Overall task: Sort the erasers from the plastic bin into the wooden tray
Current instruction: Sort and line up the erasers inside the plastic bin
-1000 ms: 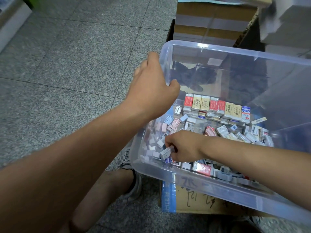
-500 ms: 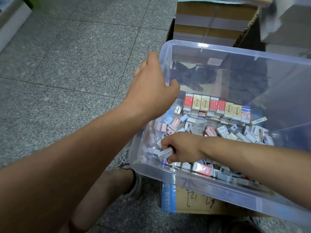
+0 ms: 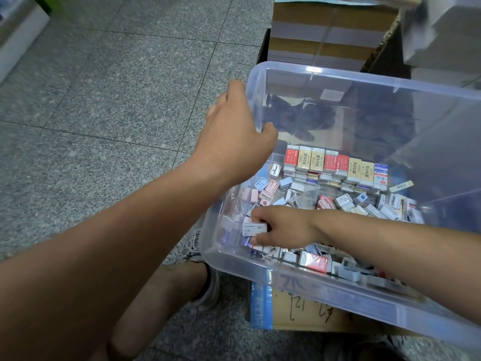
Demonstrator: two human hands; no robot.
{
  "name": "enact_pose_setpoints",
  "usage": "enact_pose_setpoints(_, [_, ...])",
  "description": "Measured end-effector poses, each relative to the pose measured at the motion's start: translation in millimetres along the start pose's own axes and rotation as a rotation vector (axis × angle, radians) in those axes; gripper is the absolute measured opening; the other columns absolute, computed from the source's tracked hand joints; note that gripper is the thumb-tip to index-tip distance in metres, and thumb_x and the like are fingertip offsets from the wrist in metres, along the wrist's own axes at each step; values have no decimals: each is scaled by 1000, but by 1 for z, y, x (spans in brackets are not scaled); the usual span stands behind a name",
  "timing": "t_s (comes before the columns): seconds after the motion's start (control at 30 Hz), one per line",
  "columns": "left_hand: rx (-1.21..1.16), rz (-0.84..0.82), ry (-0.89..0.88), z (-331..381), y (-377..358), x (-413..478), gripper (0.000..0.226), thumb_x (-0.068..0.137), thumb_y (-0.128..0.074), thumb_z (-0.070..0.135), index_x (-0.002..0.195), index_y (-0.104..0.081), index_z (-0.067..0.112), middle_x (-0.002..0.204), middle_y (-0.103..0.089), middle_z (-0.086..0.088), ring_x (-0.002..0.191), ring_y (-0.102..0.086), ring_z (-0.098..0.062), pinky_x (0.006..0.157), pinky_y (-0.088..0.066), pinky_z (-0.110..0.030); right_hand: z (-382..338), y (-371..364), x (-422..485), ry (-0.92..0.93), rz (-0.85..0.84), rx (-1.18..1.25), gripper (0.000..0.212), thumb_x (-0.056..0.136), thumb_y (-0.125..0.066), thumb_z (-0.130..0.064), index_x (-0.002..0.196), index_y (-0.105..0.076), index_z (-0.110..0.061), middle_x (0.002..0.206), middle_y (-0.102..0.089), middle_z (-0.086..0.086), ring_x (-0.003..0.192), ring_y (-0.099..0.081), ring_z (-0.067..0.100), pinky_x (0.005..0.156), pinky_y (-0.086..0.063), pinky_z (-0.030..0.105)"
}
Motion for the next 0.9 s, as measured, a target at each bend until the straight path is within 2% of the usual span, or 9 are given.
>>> enact_pose_setpoints(0.13, [-4,3,2,0,0,0,42,90,-60,32,126,-40,21,121,-54,-1,109,-58,-26,90,-53,-51,1,1,0,2,29,52,34,96,-67,-34,82,-40,-19,77,-45,-4,64,-41,11,59,-36,28])
enact_pose_setpoints(0.23, [0,5,3,0,0,0,41,91,-60,32,125,-40,22,121,-54,-1,109,-58,-26,90,-53,-51,5,3,-1,7,61,140,28,97,-67,-33,81,-47,-22,79,-53,-4,65,-50,9,61,-44,26])
enact_pose_setpoints(0.33, [1,4,0,0,0,0,42,91,-60,32,126,-40,21,121,-54,-1,110,-57,-26,91,-53,-51,3,2,-3,0,16,120,21,98,-65,-38,83,-51,-31,78,-55,-10,67,-52,4,60,-40,19])
enact_pose_setpoints(0.43, [0,6,-2,0,0,1,42,91,-60,32,126,-40,21,121,-54,-1,110,-57,-26,91,-53,-51,-1,0,-3,7,-38,45,19,97,-65,-42,86,-55,-31,75,-56,-10,67,-52,6,59,-39,20])
enact_pose_setpoints(0.6, [11,12,-12,1,1,1,42,91,-60,32,126,-40,20,121,-54,-2,109,-57,-28,93,-52,-50,-2,4,-1,39,32,108,17,95,-69,-40,83,-62,-31,66,-54,-12,57,-49,1,55,-39,15])
enact_pose_setpoints(0.7, [11,11,-12,1,0,1,42,91,-60,32,126,-40,20,121,-54,-2,109,-57,-27,92,-51,-50,-2,4,-2,37,23,128,16,96,-68,-40,92,-66,-25,67,-54,-11,57,-48,1,57,-40,16])
enact_pose_setpoints(0.77, [8,8,-11,1,0,0,43,91,-60,32,127,-40,20,122,-54,-1,111,-56,-27,93,-52,-50,-3,1,-4,28,-35,109,26,98,-64,-43,101,-67,-17,69,-51,-9,60,-47,5,61,-41,21])
enact_pose_setpoints(0.9, [5,8,-12,1,1,1,44,91,-61,32,128,-40,20,123,-53,-2,112,-56,-27,94,-51,-50,-7,-3,-5,11,-129,96,33,100,-59,-44,104,-68,-12,70,-49,-8,62,-44,5,61,-38,22])
Point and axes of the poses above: each hand's wrist, its own x-axis towards the middle knuckle, its own y-axis out of the back of the hand, z = x × y, the point moved 9 cm from there along x, towards the middle knuckle
